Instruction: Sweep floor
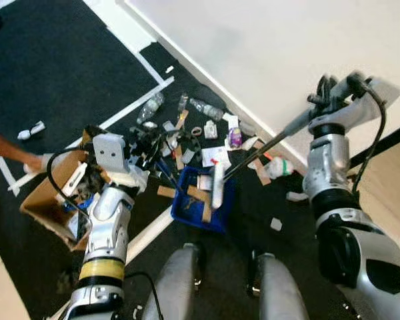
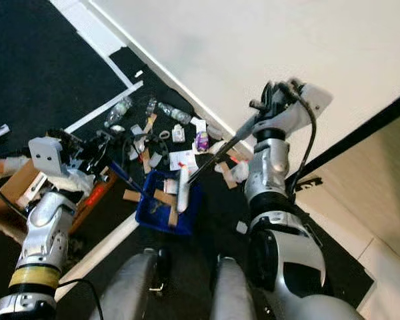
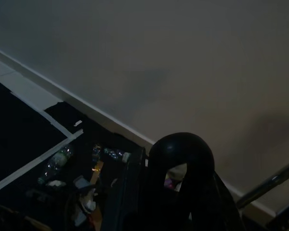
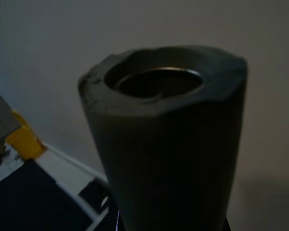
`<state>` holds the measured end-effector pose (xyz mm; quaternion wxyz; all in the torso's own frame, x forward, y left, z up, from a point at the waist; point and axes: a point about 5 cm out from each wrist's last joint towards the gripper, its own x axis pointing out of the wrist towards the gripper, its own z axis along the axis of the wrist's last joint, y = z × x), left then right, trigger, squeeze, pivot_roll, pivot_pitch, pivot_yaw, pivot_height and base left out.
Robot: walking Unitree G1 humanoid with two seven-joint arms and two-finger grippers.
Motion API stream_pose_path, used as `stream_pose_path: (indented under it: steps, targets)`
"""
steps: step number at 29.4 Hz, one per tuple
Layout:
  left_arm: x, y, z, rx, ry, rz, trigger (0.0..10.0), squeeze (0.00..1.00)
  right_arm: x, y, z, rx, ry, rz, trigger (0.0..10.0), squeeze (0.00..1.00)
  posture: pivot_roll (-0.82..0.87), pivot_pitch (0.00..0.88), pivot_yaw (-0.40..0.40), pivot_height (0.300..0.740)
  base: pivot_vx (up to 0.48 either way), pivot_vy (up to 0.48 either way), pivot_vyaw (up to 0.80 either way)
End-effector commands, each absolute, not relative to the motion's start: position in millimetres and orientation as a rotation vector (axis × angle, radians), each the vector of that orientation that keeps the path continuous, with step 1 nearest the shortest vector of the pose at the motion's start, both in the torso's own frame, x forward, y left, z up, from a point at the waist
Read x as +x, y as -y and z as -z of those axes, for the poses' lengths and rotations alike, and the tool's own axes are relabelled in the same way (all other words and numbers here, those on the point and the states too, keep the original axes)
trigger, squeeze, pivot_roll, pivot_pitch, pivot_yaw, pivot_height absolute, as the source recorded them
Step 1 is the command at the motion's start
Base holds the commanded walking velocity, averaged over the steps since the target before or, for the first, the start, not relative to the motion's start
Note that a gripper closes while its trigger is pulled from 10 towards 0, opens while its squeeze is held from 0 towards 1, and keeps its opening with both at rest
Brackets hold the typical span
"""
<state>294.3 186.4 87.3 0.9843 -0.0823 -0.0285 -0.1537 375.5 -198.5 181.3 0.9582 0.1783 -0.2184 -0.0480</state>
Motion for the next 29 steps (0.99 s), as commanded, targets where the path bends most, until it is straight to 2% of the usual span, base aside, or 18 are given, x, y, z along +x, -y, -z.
stream_pose_path:
  steps: [1,13,22,29]
  targets:
    - [262,-165,-15,-0.367,-0.271,0.301,10.0,0.00,376,204,-200,0.364,0.534,0.100,10.0,0.00,0.14,0.205,-0.074,0.740,0.000,0.000,0.00]
    - [269,-160,-8,-0.401,-0.261,0.288,10.0,0.00,377,228,-212,0.398,0.554,0.157,10.0,0.00,0.13,0.154,-0.082,0.740,0.000,0.000,0.00]
    - [280,-166,-19,-0.546,-0.156,0.276,10.0,0.00,370,245,-211,0.154,0.536,0.220,10.0,0.00,0.14,0.121,-0.067,0.740,0.000,0.000,0.00]
    - [292,-169,-34,-0.619,-0.076,0.278,10.0,0.00,368,253,-196,0.063,0.435,0.280,10.0,0.00,0.14,0.107,-0.062,0.740,0.000,0.000,0.00]
